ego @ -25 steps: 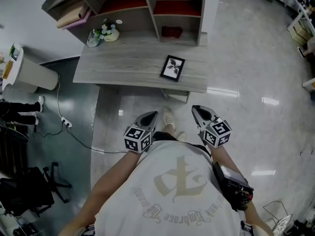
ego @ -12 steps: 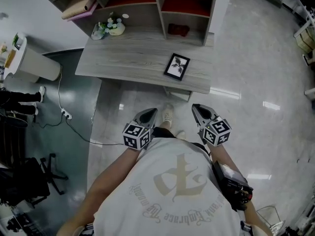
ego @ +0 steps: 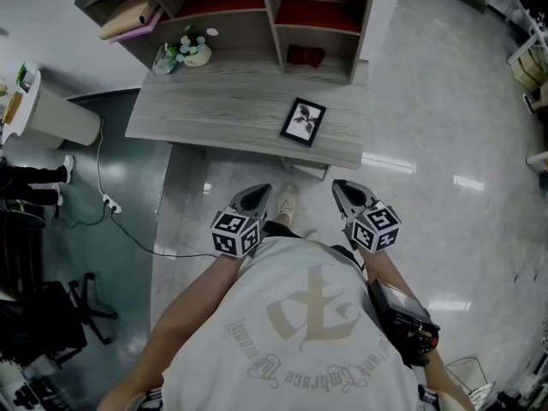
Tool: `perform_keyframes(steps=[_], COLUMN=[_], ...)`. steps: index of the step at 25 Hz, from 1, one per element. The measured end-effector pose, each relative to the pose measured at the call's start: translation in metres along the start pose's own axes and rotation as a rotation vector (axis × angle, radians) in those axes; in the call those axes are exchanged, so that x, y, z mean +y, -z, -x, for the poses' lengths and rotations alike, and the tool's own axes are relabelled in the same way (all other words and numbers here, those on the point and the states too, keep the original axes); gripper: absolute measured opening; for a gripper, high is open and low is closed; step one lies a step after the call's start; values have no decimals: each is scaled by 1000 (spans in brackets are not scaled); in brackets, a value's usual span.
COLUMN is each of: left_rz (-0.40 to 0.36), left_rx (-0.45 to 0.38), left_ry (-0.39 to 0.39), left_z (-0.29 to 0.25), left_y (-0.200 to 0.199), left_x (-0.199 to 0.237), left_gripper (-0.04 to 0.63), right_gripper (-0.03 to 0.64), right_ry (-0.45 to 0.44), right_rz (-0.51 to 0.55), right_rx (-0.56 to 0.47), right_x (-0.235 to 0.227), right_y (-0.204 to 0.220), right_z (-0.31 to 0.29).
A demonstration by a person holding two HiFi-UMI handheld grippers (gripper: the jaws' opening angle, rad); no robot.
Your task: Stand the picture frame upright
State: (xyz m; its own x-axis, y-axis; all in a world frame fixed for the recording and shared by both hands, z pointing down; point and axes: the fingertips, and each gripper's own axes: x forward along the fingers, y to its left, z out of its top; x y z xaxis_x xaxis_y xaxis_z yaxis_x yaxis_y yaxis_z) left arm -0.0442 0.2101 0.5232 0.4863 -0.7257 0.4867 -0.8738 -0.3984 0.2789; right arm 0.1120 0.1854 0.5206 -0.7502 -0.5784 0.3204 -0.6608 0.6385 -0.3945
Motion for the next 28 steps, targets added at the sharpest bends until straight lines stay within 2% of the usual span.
perform_keyframes(steps=[13, 28], left_rz=[22, 6], left_rx=[23, 54], left_ry=[17, 82], left_z=[-42, -104], left_y=[-24, -71], left_x=[35, 92], left_gripper=[3, 3], right_gripper=[5, 5], right_ry=[37, 140], right_rz=[-28, -64], right_rx=[34, 49], right_x=[-34, -83], right_y=[-18, -52], right_z=[-39, -98])
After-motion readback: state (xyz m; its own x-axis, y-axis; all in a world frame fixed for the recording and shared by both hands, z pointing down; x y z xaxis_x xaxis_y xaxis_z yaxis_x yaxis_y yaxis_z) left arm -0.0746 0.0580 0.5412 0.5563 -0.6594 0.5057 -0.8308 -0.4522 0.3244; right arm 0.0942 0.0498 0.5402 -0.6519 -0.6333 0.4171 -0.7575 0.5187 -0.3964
